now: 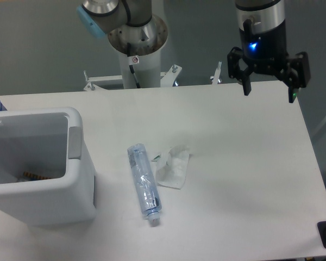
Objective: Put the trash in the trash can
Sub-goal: 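Move the gripper down toward the crumpled white tissue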
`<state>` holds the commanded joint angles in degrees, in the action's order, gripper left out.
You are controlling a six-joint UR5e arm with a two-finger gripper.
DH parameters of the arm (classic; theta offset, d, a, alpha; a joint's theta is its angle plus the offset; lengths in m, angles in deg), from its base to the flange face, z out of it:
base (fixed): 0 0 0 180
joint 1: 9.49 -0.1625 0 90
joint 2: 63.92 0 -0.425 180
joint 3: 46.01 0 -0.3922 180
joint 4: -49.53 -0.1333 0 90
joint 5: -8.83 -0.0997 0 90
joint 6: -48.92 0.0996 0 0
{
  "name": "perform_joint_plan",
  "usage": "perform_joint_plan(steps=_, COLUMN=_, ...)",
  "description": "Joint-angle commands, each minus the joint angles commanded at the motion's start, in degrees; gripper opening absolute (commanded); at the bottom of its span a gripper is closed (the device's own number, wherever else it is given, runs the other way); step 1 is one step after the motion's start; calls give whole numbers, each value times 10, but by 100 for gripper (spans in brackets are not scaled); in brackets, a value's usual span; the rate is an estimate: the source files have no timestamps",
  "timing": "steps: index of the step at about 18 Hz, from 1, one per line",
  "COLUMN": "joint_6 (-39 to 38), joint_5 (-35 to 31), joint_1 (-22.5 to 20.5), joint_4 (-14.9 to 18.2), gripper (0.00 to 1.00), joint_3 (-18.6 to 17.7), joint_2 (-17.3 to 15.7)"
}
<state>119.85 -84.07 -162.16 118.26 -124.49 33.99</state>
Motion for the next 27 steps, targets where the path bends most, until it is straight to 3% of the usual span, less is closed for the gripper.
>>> perform_joint_plan(steps=6, joint_6=-8, joint_5=2, joint_1=4, joint_4=-2, gripper=100, joint_3=-25, joint_2=-12)
perform_joint_plan(steps=13, joint_6=-89, joint_5=2, joint_1=15, joint_4=-15, gripper=100, joint_3=-56, joint_2=-14)
perform_joint_plan(steps=18, joint_6=-158, joint_5=0, joint_1=33, joint_4=-17, gripper=100, joint_3=-103, joint_2=-22)
perform_joint_plan(steps=25, joint_6=-151, joint_5=0, joint_1=73, joint_4=-21, gripper=100, joint_3=-179, joint_2=-17)
perform_joint_plan(steps=27, joint_6=-142, joint_5=-3, joint_1=83, joint_4=-43, gripper=100, joint_3=-211, joint_2=-11)
